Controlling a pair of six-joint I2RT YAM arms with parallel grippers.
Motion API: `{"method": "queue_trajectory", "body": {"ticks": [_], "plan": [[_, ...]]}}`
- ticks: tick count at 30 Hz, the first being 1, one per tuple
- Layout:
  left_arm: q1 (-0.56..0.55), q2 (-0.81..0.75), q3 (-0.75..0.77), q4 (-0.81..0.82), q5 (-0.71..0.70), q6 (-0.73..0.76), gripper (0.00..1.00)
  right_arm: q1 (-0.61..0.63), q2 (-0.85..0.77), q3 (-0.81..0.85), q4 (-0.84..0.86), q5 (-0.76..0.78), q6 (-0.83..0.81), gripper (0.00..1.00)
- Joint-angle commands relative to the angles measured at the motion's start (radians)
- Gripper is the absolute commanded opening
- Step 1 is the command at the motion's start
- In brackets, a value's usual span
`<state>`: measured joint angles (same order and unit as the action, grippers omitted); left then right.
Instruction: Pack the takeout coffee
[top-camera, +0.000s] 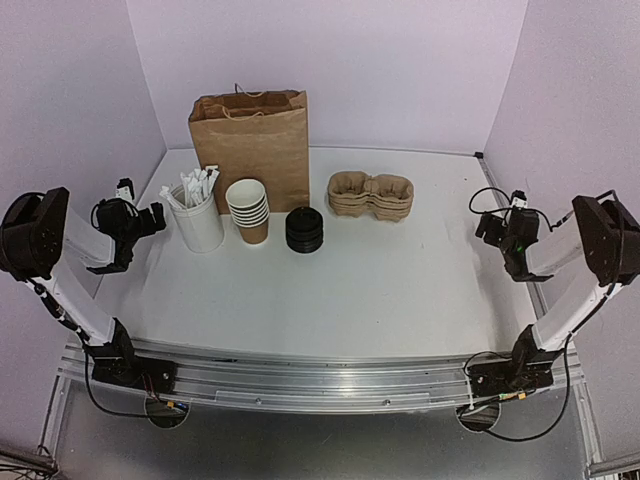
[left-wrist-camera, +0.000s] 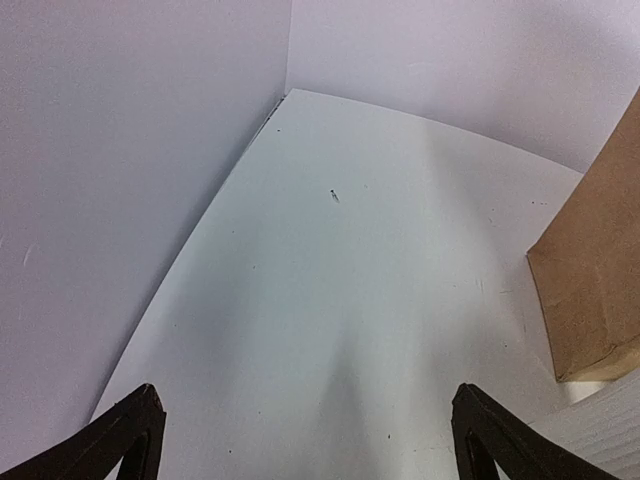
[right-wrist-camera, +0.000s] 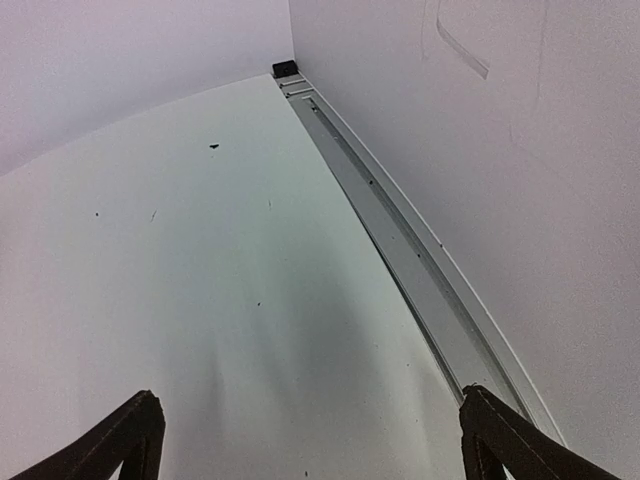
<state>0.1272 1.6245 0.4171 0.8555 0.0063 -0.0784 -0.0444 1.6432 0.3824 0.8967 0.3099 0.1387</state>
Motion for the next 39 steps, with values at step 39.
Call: {"method": "queue_trajectory", "body": {"ticks": [39], "plan": [[-0.242,-0.392,0.966,-1.639,0.617,0.478,0.99,0.454,-0.087,1.008,-1.184,-0.191,0.303,0.89]]}}
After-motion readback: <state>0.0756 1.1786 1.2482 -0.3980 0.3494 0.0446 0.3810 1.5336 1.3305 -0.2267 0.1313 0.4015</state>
